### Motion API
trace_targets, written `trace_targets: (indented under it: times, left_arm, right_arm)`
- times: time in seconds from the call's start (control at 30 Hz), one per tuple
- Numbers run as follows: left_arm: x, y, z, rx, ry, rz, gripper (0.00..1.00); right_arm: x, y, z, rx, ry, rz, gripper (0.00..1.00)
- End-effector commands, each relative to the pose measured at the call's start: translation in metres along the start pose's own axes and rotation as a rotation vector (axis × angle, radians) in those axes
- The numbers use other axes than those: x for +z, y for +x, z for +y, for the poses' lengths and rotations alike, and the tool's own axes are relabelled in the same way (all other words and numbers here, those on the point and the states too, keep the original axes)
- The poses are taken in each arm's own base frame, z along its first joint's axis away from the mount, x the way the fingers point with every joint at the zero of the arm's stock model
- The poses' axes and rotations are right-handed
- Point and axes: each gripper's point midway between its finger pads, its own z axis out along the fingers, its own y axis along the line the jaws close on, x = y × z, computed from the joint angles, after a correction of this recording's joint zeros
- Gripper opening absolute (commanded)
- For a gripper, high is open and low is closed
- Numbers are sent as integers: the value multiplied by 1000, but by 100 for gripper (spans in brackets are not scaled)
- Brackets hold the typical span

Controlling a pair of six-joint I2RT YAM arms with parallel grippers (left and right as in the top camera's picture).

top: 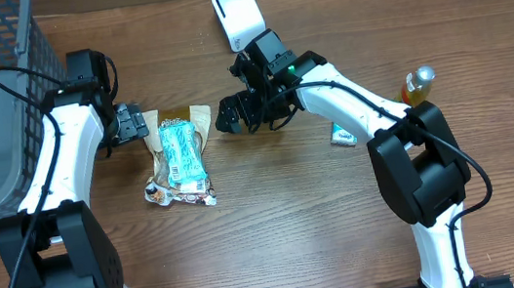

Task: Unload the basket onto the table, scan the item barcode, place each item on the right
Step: 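Move the right gripper left over the PanTree pouch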

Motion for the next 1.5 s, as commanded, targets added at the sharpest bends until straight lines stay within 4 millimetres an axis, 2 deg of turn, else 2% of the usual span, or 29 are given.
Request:
trace_targets:
  times: [0.0, 1.27, 1.47]
  left_arm:
    - [-2, -3, 0, 6, -9, -11, 99]
    - [-2, -3, 0, 7, -10, -11, 100]
    - [-2, -3, 0, 7, -10, -11, 100]
  right_arm:
    - [-10, -10, 5, -23, 2, -36, 100]
    - [-10, -11, 4, -23, 9, -39, 100]
    - [-11, -28, 9, -57, -8, -107, 100]
